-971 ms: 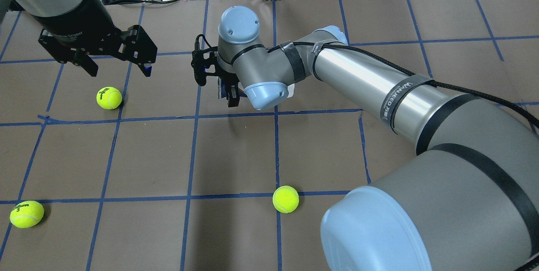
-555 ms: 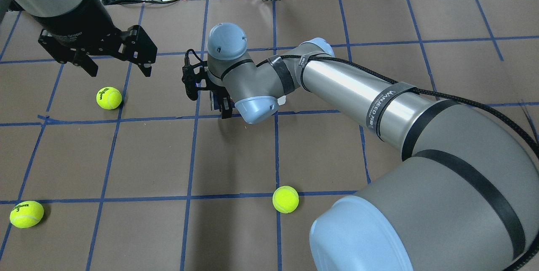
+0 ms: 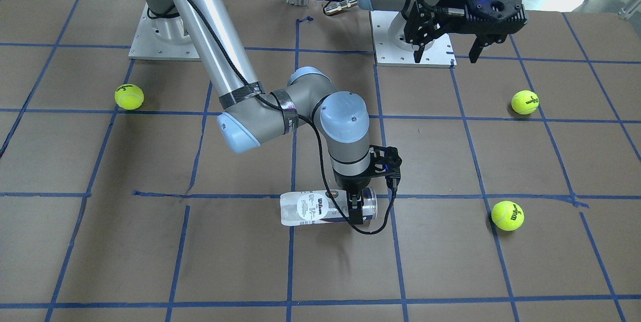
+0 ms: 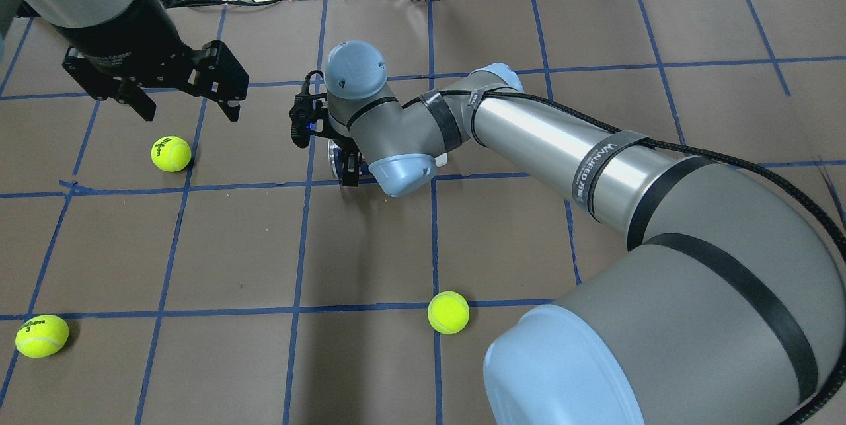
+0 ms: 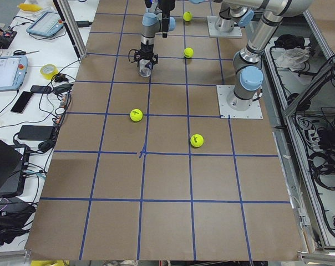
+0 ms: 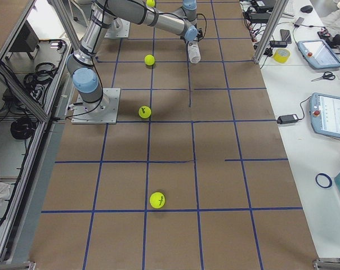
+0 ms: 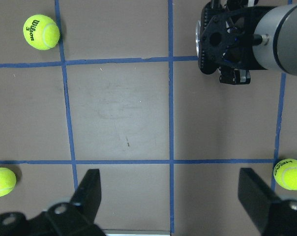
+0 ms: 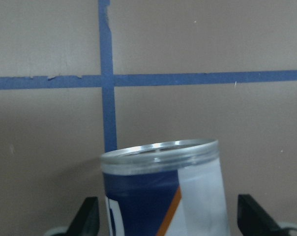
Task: Lift up tennis ball bucket
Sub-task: 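Lay the can on its side and open the right gripper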
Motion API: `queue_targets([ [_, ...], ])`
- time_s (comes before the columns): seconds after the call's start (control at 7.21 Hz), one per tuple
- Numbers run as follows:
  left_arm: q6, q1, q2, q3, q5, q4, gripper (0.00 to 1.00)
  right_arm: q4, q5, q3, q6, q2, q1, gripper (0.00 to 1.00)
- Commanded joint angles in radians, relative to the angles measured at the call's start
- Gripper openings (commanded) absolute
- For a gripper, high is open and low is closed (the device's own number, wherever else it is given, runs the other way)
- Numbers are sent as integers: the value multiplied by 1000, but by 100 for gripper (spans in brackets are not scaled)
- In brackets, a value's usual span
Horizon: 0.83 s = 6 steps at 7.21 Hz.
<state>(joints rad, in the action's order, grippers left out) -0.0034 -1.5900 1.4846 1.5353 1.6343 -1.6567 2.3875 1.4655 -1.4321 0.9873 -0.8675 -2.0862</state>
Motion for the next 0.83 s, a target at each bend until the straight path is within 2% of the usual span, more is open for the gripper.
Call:
queue_targets([
  [0.0,0,5,2,0,-7,0,100,7,-11,-2,-10,2,18,100],
  [0.28,76,53,34,-9,-43,43,100,-8,-7,-5,-42,-40,78,100],
  [0.42,112,79,66,-3,-97,101,100,-45,-8,-4,-135,-71,116,100],
  [0.69,108,103,175,0,-171,138,100,-122,2,-7,-241,-142,167,100],
])
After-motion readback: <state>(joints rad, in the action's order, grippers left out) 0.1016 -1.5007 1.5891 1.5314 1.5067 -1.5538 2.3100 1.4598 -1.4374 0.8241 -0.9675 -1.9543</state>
